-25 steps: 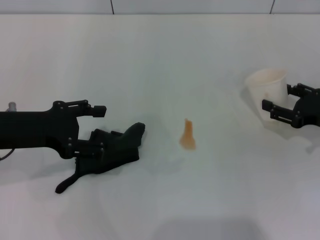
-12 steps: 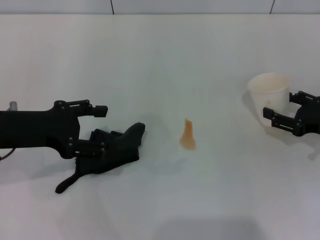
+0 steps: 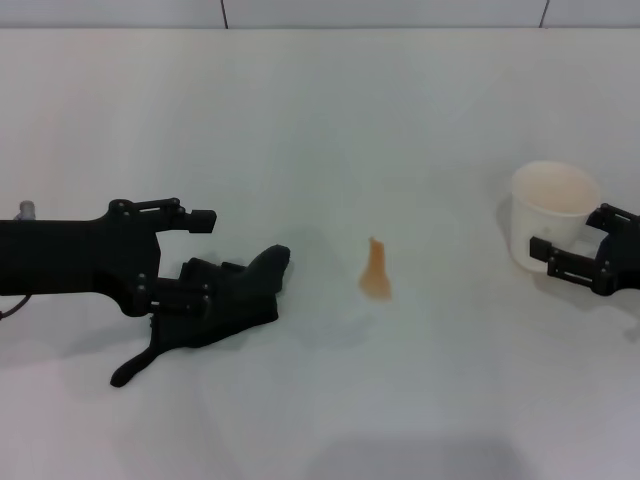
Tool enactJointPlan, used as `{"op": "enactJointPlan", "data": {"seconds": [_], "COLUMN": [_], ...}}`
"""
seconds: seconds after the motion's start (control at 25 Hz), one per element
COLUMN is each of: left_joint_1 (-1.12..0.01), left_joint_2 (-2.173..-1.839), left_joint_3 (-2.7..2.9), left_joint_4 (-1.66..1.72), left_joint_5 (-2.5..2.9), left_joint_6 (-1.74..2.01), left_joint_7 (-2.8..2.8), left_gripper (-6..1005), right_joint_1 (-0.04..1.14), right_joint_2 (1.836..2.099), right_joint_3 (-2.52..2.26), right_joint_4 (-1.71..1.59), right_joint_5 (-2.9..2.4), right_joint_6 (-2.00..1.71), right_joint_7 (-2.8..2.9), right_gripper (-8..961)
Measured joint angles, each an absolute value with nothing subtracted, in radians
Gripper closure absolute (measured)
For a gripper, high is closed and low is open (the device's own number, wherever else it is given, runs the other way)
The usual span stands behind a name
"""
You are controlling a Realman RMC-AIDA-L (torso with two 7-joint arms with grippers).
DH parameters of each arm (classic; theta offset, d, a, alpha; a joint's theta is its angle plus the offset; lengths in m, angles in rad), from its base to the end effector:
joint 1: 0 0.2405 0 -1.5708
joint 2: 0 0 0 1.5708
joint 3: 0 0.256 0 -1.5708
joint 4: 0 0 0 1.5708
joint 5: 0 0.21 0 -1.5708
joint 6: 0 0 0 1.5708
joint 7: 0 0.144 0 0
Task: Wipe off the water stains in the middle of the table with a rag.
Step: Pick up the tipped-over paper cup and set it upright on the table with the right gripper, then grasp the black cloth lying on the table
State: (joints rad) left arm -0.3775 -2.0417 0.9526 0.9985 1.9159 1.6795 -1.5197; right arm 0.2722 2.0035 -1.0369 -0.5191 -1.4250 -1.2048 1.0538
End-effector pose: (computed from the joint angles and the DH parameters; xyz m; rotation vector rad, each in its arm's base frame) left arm -0.2503 0.3035 0.0311 -2.8904 -0.4530 -0.5330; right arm 0.3457 0.2979 0.0058 -2.3208 0.6532 0.5982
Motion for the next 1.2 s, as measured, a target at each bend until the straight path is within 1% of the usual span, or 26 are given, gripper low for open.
{"op": "enactJointPlan", "data": {"seconds": [0.16,0.4,0.64,0.92,1.2], "left_joint_1": [-0.379,-0.379,-0.379,-0.377,-0.379], "left_joint_2": [-2.042,-2.042,-2.042,-2.042,-2.042], "left_joint_3": [0.953,0.953,0.950,0.948,0.948], "left_joint_4": [0.999,0.999,0.999,0.999,0.999], "left_joint_5": [1.916,1.916,1.916,1.916,1.916], "left_joint_6": [1.682,1.686,1.686,1.686,1.683], "left_joint_7": [-1.520,-1.520,-1.520,-1.520,-1.520], "left_gripper": [117,117,117,117,117], "right_joint_1": [0.268,0.271,0.265,0.205,0.179], "right_joint_2": [2.002,1.992,1.984,1.991,1.986], "right_joint_3": [-1.038,-1.039,-1.038,-1.029,-1.020], "right_joint_4": [-0.518,-0.519,-0.538,-0.611,-0.615], "right_joint_5": [-1.432,-1.465,-1.486,-1.485,-1.500], "right_joint_6": [-1.219,-1.221,-1.247,-1.252,-1.245], "right_joint_7": [1.064,1.116,1.158,1.176,1.199], "right_gripper": [222,79,79,80,80]}}
